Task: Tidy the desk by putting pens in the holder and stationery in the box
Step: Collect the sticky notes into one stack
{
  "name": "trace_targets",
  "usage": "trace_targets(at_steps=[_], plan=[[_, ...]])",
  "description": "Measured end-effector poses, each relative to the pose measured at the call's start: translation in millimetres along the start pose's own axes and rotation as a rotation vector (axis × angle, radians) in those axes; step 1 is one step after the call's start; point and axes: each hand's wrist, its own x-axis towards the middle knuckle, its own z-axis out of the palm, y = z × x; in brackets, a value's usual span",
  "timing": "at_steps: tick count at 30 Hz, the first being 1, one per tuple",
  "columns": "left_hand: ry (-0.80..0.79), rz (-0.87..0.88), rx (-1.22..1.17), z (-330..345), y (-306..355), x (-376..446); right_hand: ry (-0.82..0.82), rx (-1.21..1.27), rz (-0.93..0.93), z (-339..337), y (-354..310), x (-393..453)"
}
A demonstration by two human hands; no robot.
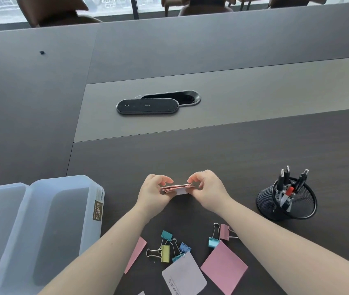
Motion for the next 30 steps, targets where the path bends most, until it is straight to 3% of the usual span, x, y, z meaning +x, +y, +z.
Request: trace_targets(at_steps=[9, 14, 19, 25, 30], plan=[[-0.006, -0.084, 0.0, 10.5, -3.3, 3.5, 0.005, 0.05, 0.009, 4.7, -1.8, -2.8], [0.025, -0.151, -0.227, 1.6, 1.6, -0.9, 0.034, 0.127, 0.009, 1.5, -9.8, -2.9], [-0.043, -0.223, -0.351, -19.9, 9.3, -17.3, 0.004, 0.271, 0.049, -3.1, -24.0, -10.1], [-0.069, -0.327, -0.241, -53.4, -6.9, -49.5, -0.097, 0.024, 0.102, -11.1, -18.3, -32.5], [0.073, -0.478, -0.066, -68.3, -34.5, -83.5, -0.205, -0.211, 0.198, -18.5, -7.5, -67.3]])
